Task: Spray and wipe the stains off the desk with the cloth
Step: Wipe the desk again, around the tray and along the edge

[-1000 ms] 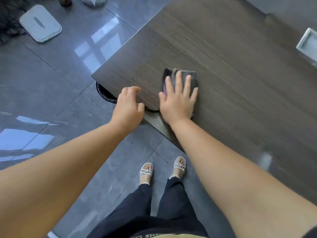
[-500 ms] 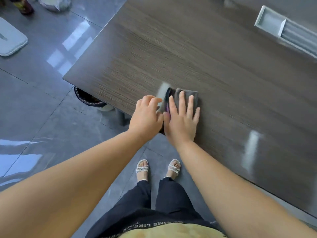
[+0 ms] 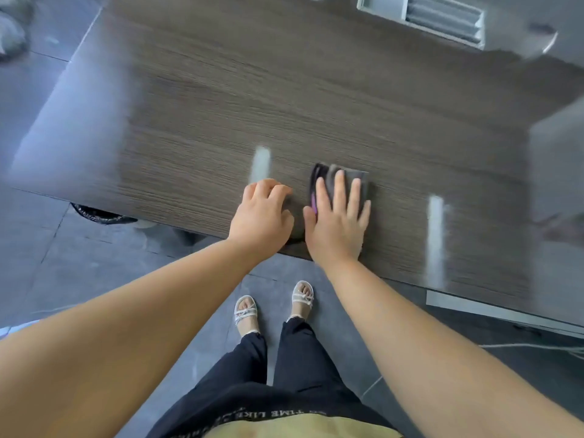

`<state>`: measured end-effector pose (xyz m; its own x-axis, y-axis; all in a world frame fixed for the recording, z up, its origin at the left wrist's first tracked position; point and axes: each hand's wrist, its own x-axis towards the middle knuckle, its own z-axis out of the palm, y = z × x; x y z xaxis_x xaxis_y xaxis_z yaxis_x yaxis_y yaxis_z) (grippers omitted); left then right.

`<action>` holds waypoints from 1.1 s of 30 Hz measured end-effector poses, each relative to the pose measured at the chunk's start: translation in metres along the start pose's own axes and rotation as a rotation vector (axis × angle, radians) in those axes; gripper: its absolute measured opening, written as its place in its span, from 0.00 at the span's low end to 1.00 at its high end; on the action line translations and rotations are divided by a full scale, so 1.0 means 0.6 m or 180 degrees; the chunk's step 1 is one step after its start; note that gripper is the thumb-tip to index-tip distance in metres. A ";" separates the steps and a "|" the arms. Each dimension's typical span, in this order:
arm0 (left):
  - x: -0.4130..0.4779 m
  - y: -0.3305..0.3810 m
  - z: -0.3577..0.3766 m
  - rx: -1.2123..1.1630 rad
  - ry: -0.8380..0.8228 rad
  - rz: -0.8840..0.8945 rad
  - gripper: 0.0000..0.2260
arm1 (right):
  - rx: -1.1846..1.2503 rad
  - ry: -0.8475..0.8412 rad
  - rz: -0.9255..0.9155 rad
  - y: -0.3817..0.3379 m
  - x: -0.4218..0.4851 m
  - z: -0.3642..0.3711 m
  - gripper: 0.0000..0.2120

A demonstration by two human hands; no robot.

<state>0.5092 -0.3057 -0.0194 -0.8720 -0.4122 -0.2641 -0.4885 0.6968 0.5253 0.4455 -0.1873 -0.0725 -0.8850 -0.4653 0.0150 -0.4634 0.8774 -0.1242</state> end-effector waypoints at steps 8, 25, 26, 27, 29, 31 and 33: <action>0.009 0.056 0.039 0.0252 -0.0325 0.0360 0.18 | -0.0248 -0.0045 -0.0427 0.281 -0.074 -0.039 0.22; 0.062 0.114 0.046 0.0653 -0.0368 0.0059 0.17 | 0.0031 0.0046 0.1656 0.305 0.038 -0.048 0.25; 0.065 0.116 0.045 0.0687 -0.0369 -0.0008 0.18 | 0.0087 -0.0101 0.2146 0.273 0.056 -0.051 0.26; 0.071 0.119 0.045 0.0725 -0.0364 -0.0078 0.18 | 0.0147 -0.0223 0.2213 0.236 0.070 -0.048 0.28; 0.079 0.126 0.044 0.0780 -0.0339 -0.0212 0.19 | 0.0095 -0.0262 0.1316 0.166 0.074 -0.034 0.28; 0.091 0.139 0.045 0.0783 -0.0292 -0.0347 0.18 | -0.0072 -0.0177 -0.0148 0.141 0.056 -0.022 0.27; 0.103 0.147 0.044 0.0746 -0.0266 -0.0426 0.18 | -0.0182 -0.0255 -0.1529 0.188 0.063 -0.023 0.24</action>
<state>0.4113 -0.2542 -0.0110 -0.7942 -0.4665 -0.3894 -0.5851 0.7602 0.2826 0.3594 -0.1046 -0.0723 -0.5653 -0.8247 -0.0195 -0.8222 0.5652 -0.0672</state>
